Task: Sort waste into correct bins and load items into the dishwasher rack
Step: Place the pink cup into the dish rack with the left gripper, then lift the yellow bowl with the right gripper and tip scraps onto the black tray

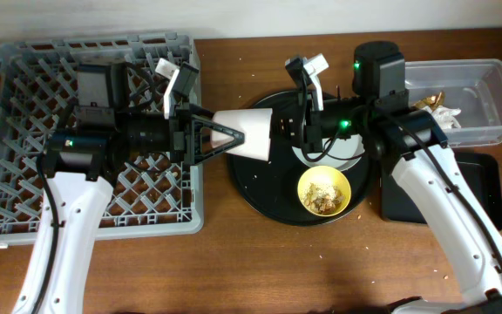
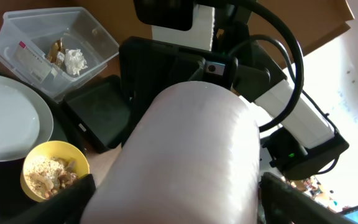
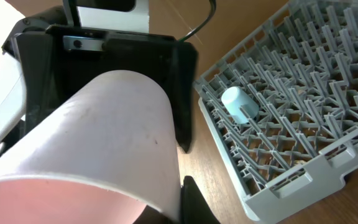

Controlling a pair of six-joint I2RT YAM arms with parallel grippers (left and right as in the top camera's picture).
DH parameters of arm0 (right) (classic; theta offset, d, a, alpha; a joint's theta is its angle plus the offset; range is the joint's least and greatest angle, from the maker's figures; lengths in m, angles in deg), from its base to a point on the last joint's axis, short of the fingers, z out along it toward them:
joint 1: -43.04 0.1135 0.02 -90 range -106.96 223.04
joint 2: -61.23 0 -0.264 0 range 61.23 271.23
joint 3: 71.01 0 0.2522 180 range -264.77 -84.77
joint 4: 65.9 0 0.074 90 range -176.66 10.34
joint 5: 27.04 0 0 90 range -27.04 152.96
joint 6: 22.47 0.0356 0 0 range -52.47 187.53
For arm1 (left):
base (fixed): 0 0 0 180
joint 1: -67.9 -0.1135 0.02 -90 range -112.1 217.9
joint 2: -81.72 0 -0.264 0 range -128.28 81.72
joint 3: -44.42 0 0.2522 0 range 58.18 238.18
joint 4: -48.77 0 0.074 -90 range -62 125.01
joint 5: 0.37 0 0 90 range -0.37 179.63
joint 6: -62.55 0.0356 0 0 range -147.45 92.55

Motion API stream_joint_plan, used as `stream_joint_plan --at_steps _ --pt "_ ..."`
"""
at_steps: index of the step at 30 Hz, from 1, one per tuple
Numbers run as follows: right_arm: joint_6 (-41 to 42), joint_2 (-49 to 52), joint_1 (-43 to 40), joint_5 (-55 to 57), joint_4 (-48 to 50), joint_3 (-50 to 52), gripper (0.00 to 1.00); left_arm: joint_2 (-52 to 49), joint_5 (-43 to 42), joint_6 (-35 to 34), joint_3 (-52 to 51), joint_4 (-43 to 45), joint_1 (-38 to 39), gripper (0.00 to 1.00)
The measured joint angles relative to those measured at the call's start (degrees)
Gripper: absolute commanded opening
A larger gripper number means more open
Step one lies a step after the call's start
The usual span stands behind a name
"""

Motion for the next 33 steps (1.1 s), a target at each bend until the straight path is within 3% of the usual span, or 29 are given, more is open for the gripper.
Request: stream_joint_plan --at_steps 1,2,3,5,7,10,11,14,16,21,24,26,27,29,31,33 --pt "0.0 0.0 0.1 0.1 0.0 0.0 0.35 0.0 -0.1 0.0 0.0 0.2 0.0 0.63" --pt "0.0 0.0 0.2 0.0 0.0 0.0 0.54 0.0 -0.4 0.1 0.0 0.2 0.0 0.61" --pt "0.0 0.0 0.5 0.0 0.0 0.0 0.60 0.0 0.0 0.1 0.0 0.2 0.0 0.60" --pt "0.0 0.0 -0.3 3.4 -0.3 0.0 0.64 0.0 4.3 -0.2 0.1 -1.0 -0.1 0.60" --pt "0.3 -0.9 -5.6 8.1 -2.6 0.0 0.63 0.2 14.9 -0.6 0.1 -7.8 -0.7 0.60" --pt "0.1 -3.8 -12.3 14.6 -15.7 -0.5 0.63 2.0 36.3 -2.4 0.1 -17.0 -3.6 0.60" --pt "0.4 -4.1 -12.6 19.9 -20.9 -0.5 0.64 3.9 53.1 -5.9 -0.1 -24.9 -4.7 0.60" --pt "2.0 -4.1 -12.6 39.7 -32.7 -0.5 0.64 2.9 78.2 -14.5 0.1 -35.0 -5.0 0.60" --pt "2.3 -4.1 -12.6 44.7 -33.9 -0.5 0.64 -1.7 88.8 -16.8 0.1 -31.4 -5.0 0.60" --pt "2.8 -4.1 -12.6 46.4 -33.9 -0.5 0.64 -9.0 93.0 -17.6 0.1 -26.8 -6.1 0.61" --pt "2.8 -4.1 -12.6 46.6 -33.9 -0.5 0.64 -14.4 90.8 -17.7 0.1 -26.8 -9.2 0.64" --pt "2.8 -4.1 -12.6 46.6 -34.0 -0.5 0.70 -15.3 87.7 -17.8 0.0 -26.8 -10.0 0.81" --pt "2.8 -4.1 -12.6 46.6 -34.2 -0.5 0.72 -15.4 85.7 -17.6 0.0 -26.6 -10.8 0.98" --pt "1.7 -4.1 -12.6 46.8 -36.1 -0.5 0.71 -15.4 79.3 -17.2 0.0 -26.0 -13.2 0.99" --pt "0.1 -4.1 -12.5 46.8 -39.1 -0.5 0.59 -15.4 75.2 -16.2 0.1 -26.0 -15.1 0.97" --pt "-1.0 -4.1 -11.3 48.3 -39.4 0.0 0.56 -15.3 70.5 -13.2 1.3 -26.3 -15.7 0.97"
